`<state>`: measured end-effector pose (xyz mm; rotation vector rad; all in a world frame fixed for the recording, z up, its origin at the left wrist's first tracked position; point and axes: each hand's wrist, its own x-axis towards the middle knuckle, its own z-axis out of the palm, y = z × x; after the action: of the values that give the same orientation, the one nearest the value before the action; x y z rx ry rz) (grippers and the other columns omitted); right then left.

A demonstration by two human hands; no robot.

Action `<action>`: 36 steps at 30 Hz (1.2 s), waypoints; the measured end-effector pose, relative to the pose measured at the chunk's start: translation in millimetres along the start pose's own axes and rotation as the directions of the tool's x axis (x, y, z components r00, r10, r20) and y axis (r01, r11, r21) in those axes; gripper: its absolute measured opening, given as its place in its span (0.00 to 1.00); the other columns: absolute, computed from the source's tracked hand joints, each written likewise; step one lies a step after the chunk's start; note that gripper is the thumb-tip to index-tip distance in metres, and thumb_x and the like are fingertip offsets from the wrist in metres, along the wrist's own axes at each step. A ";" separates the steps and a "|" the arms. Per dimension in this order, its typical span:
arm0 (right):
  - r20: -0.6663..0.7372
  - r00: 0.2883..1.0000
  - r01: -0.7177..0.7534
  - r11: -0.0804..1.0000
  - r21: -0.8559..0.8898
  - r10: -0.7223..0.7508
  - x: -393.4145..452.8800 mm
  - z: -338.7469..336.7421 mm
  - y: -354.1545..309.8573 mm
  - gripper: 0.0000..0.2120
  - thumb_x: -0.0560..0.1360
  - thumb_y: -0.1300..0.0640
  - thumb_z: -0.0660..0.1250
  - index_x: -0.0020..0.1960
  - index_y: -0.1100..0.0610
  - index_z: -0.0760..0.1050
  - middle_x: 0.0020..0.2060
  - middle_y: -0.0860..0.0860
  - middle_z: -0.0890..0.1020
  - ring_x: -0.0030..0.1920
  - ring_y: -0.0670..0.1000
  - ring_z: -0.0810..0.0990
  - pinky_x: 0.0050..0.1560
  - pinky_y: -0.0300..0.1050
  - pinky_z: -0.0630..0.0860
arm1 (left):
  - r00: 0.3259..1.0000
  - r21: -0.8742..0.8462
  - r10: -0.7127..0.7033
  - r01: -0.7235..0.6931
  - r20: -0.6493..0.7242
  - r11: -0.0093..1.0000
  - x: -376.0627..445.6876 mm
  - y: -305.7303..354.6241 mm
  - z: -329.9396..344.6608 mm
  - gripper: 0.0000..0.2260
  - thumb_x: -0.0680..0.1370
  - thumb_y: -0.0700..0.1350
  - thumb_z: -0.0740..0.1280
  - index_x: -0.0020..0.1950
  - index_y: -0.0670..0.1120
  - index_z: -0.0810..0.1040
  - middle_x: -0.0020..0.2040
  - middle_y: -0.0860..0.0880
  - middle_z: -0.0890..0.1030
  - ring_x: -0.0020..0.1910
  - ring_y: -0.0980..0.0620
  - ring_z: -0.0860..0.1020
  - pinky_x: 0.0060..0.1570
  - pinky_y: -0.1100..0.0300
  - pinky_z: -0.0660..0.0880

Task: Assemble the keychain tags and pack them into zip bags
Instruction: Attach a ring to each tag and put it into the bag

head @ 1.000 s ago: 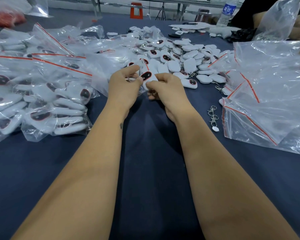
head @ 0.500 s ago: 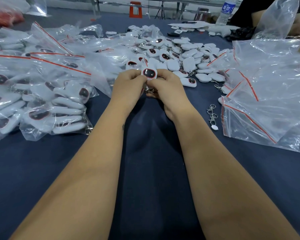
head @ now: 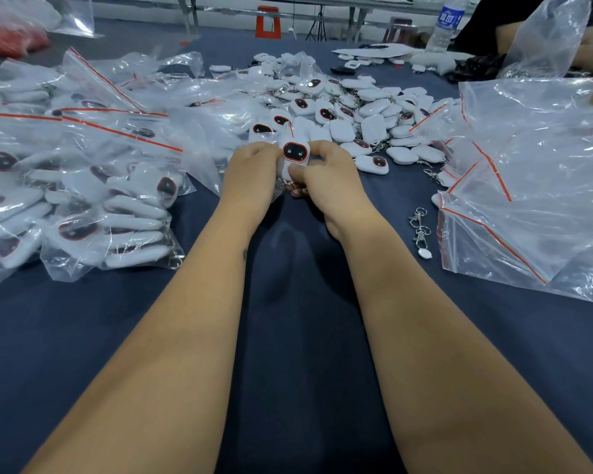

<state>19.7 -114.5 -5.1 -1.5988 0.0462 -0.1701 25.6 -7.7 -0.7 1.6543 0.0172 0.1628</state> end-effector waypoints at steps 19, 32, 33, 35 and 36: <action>-0.002 0.999 0.048 0.999 0.019 -0.048 -2.5 1.9 -1.8 0.08 0.76 0.60 0.64 0.44 0.49 0.78 0.42 0.55 0.79 0.40 0.51 0.76 0.40 0.47 0.75 | 0.999 0.039 0.028 -0.029 0.028 0.999 0.9 -2.6 -0.5 0.09 0.76 0.45 0.65 0.36 0.49 0.75 0.28 0.54 0.73 0.32 0.53 0.70 0.35 0.59 0.67; -0.021 0.999 0.039 0.999 0.026 -0.039 -3.6 2.4 -4.1 0.06 0.77 0.60 0.63 0.44 0.52 0.78 0.39 0.53 0.79 0.37 0.49 0.75 0.35 0.43 0.73 | 0.998 0.052 0.028 -0.031 0.049 0.998 1.4 -2.1 -0.8 0.09 0.76 0.49 0.66 0.38 0.48 0.76 0.30 0.54 0.73 0.30 0.53 0.69 0.34 0.58 0.66; -0.016 0.999 0.040 0.999 0.035 -0.039 -3.8 2.3 -4.2 0.06 0.77 0.60 0.64 0.44 0.52 0.78 0.39 0.53 0.79 0.38 0.49 0.76 0.35 0.43 0.74 | 0.998 0.055 0.026 -0.029 0.050 0.998 1.4 -1.9 -0.9 0.10 0.76 0.49 0.66 0.36 0.48 0.75 0.28 0.55 0.73 0.29 0.54 0.69 0.34 0.59 0.66; 0.001 0.999 0.047 0.998 0.041 -0.047 -4.2 2.2 -3.4 0.06 0.76 0.59 0.64 0.44 0.51 0.79 0.40 0.54 0.80 0.39 0.51 0.77 0.37 0.44 0.75 | 0.999 0.054 0.021 -0.024 0.048 0.998 1.5 -1.4 -1.6 0.11 0.76 0.49 0.66 0.34 0.50 0.74 0.26 0.57 0.72 0.25 0.56 0.69 0.31 0.61 0.66; 0.005 0.999 0.051 0.998 0.037 -0.051 -4.6 2.1 -3.0 0.06 0.75 0.58 0.64 0.44 0.51 0.79 0.40 0.54 0.80 0.39 0.51 0.77 0.38 0.45 0.75 | 0.999 0.050 0.021 -0.024 0.049 0.998 1.5 -1.4 -1.8 0.12 0.76 0.48 0.66 0.33 0.50 0.74 0.25 0.57 0.72 0.24 0.57 0.68 0.30 0.62 0.66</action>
<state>15.2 -111.7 -2.5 -1.5645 -0.0029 -0.2048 27.0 -5.7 -1.8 1.7091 -0.0339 0.1405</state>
